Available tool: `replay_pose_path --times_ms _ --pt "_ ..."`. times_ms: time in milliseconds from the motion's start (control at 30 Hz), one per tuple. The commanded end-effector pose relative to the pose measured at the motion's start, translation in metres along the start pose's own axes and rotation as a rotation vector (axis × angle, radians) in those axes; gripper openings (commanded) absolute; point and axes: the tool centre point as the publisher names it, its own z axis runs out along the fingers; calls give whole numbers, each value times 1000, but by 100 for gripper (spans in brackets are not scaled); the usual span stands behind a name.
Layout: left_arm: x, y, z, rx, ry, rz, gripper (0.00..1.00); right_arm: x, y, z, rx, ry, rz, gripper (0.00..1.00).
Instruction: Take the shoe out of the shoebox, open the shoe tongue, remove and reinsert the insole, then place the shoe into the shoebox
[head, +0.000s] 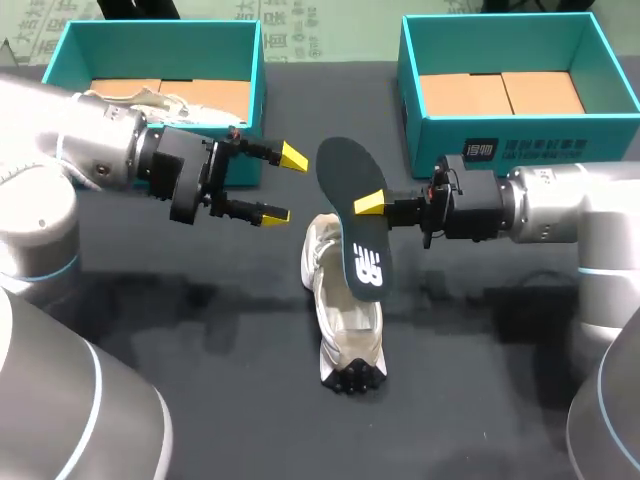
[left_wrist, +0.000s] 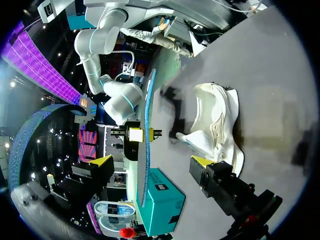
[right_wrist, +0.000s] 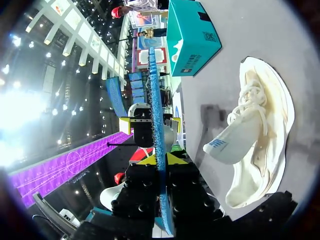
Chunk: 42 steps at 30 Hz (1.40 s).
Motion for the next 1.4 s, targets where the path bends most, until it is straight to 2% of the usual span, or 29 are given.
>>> replay_pose_path --times_ms 33,300,367,433,500,567,600,800,1100,1233,1333,1400 --pt "4 -6 13 -52 -77 -1 100 -3 -3 5 -16 8 -6 0" --pt "-3 -9 24 -156 -104 37 100 -4 -7 13 -58 -12 29 0" --pt "-3 -11 27 -160 -105 41 100 -5 -8 13 -70 -11 34 0" --pt "-3 -10 31 -177 -106 47 93 -5 -8 14 -78 -10 33 0" --pt "-3 -8 33 -179 -109 43 82 -3 -9 14 -80 -7 30 0" --pt "-3 -6 35 -181 -110 43 78 -3 -10 14 -82 -7 26 0" --pt "-3 -4 36 -183 -114 40 72 -2 -10 15 -83 -6 23 0" --pt "-5 -1 43 -184 -117 47 51 -4 -12 18 -79 11 16 0" --pt "-5 3 52 -190 -125 64 41 -5 -13 23 -65 21 20 0" --pt "-4 3 56 -189 -128 67 34 -5 -13 25 -61 22 24 0" --pt "-4 2 57 -186 -127 71 33 -5 -13 26 -60 23 25 0" --pt "-3 3 58 -186 -128 74 27 -5 -13 27 -60 23 24 0"
